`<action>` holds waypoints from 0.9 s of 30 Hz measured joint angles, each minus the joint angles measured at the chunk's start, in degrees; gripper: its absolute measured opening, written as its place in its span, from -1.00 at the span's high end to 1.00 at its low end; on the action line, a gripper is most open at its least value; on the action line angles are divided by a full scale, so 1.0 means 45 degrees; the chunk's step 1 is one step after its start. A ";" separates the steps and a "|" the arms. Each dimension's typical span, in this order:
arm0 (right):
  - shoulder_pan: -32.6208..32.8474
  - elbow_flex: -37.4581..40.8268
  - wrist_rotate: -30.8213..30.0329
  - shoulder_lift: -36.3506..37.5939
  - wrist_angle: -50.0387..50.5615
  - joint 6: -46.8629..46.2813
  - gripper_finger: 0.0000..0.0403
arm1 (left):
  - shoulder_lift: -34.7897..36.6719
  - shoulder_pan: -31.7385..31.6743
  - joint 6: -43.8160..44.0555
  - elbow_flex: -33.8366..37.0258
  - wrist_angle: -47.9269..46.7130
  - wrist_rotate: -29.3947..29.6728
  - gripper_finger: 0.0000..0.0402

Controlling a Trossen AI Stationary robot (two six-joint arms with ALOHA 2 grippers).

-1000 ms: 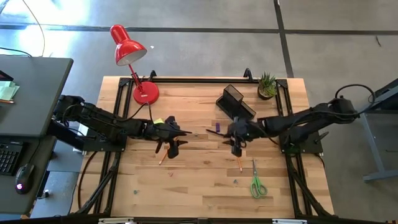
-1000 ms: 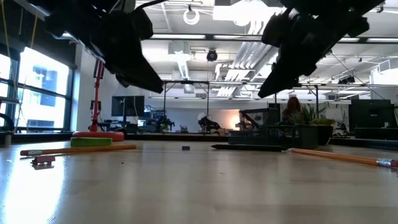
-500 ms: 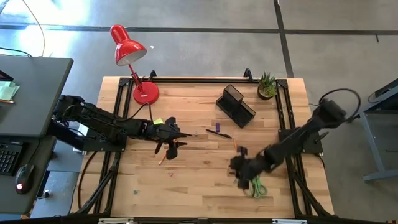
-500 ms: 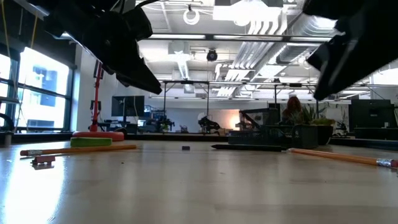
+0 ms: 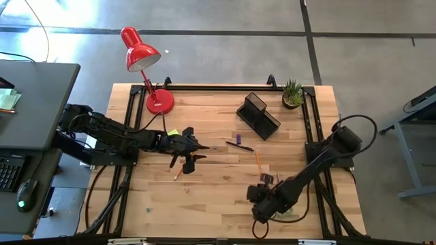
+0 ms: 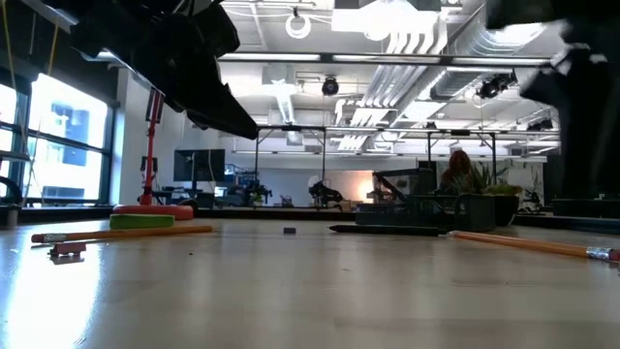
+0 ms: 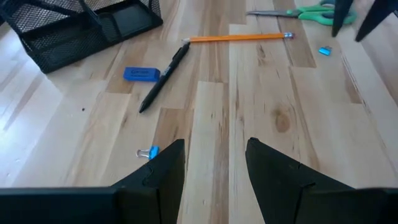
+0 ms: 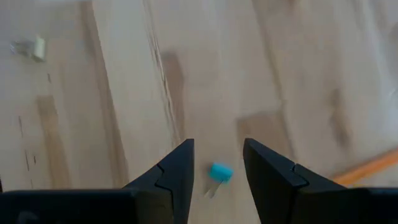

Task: Pick and place office supplies into organizer
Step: Put the right blue binder clip into the black desk organizer

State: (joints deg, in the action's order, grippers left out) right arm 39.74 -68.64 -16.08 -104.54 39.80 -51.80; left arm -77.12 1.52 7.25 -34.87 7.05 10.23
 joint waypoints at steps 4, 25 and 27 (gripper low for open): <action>0.0046 0.0140 0.0617 -0.0150 0.0280 -0.0780 0.34 | 0.0000 -0.0001 0.0000 0.0000 0.0000 -0.0040 0.22; 0.0099 0.0866 0.0269 -0.0198 -0.0393 -0.1976 0.34 | 0.0000 0.0000 0.0112 0.0000 0.0010 -0.0183 0.22; 0.0099 0.1153 0.0539 -0.0198 -0.0884 -0.2056 0.34 | 0.0000 0.0000 0.0116 0.0000 0.0001 -0.0188 0.22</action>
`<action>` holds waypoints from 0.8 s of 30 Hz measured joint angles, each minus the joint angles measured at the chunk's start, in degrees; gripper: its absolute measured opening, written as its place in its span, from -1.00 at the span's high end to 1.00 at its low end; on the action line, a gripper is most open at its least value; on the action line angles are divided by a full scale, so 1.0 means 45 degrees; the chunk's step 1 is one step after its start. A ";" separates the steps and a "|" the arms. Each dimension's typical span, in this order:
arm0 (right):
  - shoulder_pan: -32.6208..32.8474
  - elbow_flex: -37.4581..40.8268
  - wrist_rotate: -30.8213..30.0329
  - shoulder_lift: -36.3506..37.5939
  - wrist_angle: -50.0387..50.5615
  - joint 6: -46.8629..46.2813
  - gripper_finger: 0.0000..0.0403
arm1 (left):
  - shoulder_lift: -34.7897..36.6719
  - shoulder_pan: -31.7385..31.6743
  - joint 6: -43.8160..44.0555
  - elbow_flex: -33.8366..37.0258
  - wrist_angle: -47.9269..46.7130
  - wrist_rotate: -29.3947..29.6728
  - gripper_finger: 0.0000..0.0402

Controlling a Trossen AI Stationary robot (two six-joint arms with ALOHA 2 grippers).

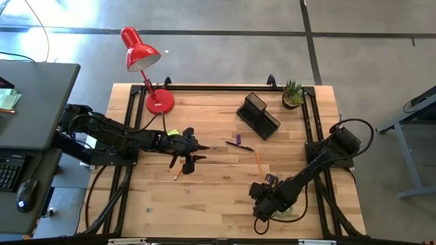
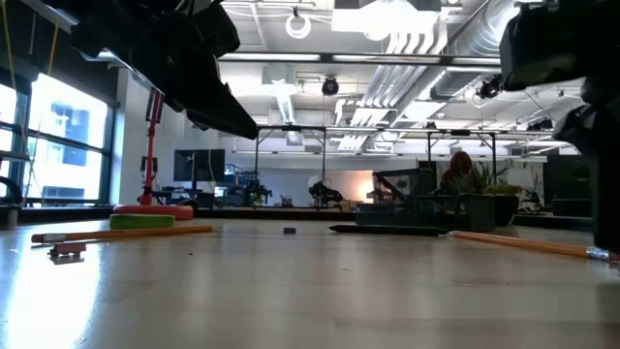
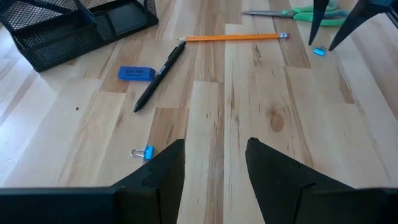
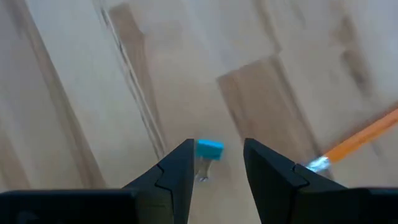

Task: Pick and place office supplies into organizer
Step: Put the right blue binder clip into the black desk organizer

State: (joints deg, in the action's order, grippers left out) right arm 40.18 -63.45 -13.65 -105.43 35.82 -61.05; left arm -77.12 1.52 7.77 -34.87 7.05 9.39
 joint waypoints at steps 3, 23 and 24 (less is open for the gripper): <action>0.0004 0.0276 0.0044 0.0000 -0.0608 -0.0002 0.34 | 0.0000 0.0000 0.0039 0.0000 -0.0131 -0.0029 0.22; -0.0005 0.0551 0.0348 -0.0039 -0.0595 -0.0030 0.56 | 0.0000 0.0000 0.0049 0.0000 -0.0262 0.0010 0.22; -0.0005 0.0551 0.0324 -0.0039 -0.0588 0.0009 0.62 | 0.0000 0.0000 0.0049 0.0000 -0.0260 0.0010 0.22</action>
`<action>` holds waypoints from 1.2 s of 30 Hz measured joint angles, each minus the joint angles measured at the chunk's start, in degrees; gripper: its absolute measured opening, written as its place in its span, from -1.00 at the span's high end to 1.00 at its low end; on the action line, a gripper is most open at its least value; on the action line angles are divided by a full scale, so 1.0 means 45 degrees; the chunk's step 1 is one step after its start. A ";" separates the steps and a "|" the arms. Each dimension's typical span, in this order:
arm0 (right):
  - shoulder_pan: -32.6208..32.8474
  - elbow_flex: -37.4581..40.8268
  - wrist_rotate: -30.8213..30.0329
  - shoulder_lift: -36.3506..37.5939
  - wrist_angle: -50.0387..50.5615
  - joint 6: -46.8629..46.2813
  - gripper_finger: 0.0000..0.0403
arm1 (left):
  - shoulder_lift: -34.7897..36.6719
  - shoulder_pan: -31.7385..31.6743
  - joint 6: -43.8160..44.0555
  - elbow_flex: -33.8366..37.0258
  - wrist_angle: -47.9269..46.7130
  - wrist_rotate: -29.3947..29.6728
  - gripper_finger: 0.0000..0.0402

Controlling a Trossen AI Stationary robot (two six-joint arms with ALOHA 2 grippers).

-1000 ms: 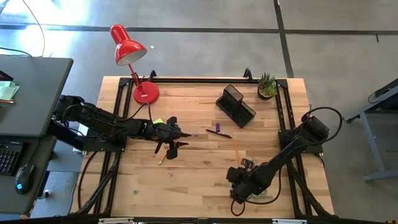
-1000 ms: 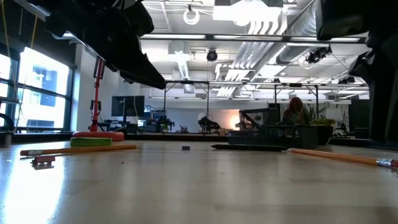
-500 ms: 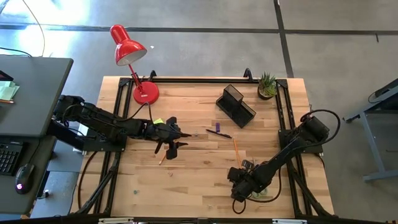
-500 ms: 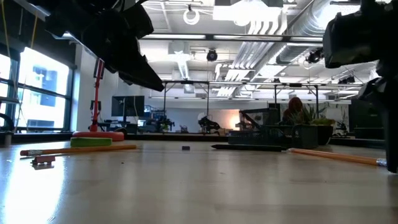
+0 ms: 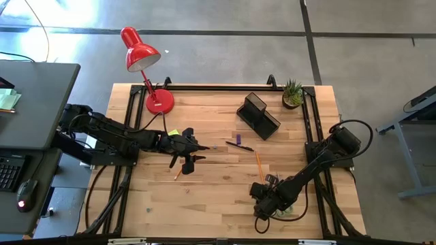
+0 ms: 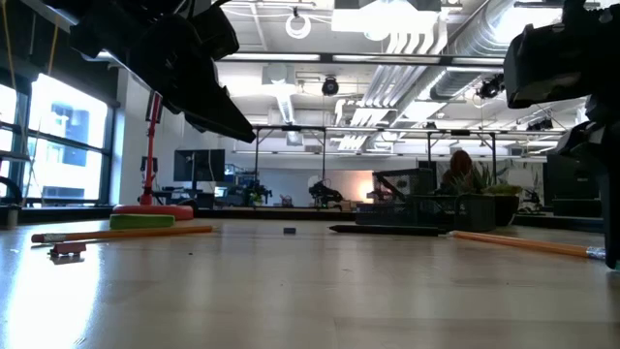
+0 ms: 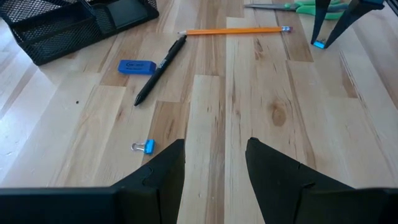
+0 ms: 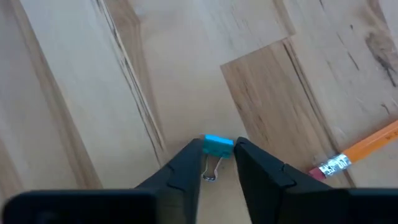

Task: Pick and place office supplies into organizer
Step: Put the right blue binder clip into the black desk organizer

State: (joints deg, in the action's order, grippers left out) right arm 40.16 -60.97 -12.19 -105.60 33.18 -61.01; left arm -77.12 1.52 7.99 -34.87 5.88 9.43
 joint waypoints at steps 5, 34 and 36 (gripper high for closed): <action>0.0000 -0.0012 0.0001 0.0014 -0.0003 0.0365 0.91 | 0.0000 0.0000 0.0010 0.0000 0.0002 0.0000 0.22; -0.1058 -0.0675 0.1288 0.0024 0.0128 0.1284 0.97 | 0.0000 0.0000 0.0051 0.0000 -0.0012 0.0000 0.22; -0.1064 -0.0675 0.1106 0.0034 -0.0153 0.1234 0.89 | 0.0000 0.0000 0.0198 0.0000 -0.0012 -0.0003 0.22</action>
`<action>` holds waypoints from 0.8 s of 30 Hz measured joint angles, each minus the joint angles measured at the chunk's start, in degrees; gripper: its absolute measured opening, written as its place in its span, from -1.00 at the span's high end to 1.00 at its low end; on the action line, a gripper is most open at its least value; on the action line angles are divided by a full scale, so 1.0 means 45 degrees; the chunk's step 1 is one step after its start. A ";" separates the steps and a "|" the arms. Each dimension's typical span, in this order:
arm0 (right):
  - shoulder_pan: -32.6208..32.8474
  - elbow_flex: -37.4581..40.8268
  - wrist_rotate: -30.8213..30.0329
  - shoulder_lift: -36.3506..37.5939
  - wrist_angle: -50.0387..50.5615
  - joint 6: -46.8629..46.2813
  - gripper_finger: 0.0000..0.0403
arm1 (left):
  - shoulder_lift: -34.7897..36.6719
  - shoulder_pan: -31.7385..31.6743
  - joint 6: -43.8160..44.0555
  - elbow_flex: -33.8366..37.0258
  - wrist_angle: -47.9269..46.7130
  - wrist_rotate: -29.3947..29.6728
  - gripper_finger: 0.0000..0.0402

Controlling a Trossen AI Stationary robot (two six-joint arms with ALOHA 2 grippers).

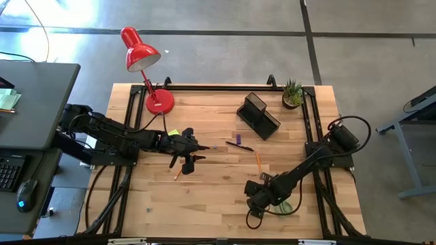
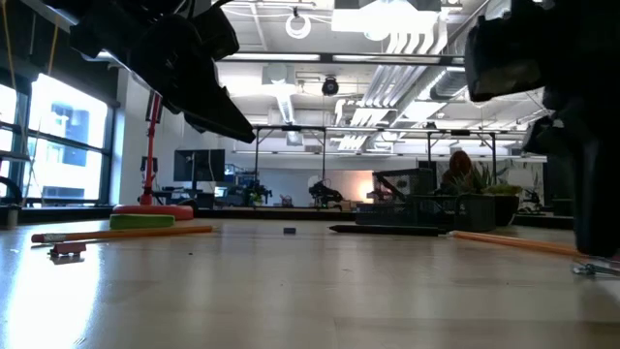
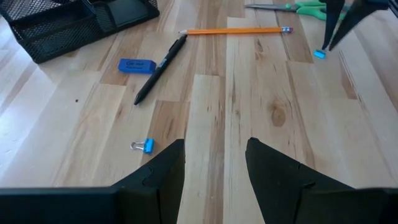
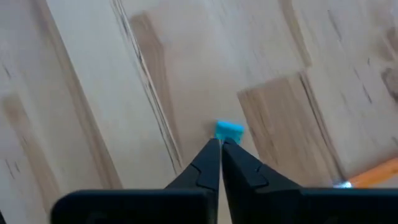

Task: Pick and place office supplies into organizer
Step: Put the right blue binder clip into the black desk organizer

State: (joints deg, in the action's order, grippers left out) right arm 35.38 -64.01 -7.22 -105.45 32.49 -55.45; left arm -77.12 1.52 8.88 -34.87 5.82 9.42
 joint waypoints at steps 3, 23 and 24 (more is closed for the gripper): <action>-0.0005 -0.0012 -0.0065 0.0000 -0.0320 -0.0306 0.68 | 0.0000 0.0000 0.0086 0.0000 -0.0012 -0.0002 0.22; 0.0155 -0.0063 -0.1220 -0.0645 0.0126 -0.1319 0.11 | 0.0005 0.0000 0.0093 0.0000 -0.0359 0.0001 0.22; 0.0205 -0.0073 -0.1291 -0.0660 0.0177 -0.1291 0.15 | 0.0005 0.0000 0.0093 0.0000 -0.0388 0.0003 0.22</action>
State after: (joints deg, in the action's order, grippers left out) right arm 36.30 -64.34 -13.02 -108.42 33.29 -61.26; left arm -77.10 1.52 9.30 -34.87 4.08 9.43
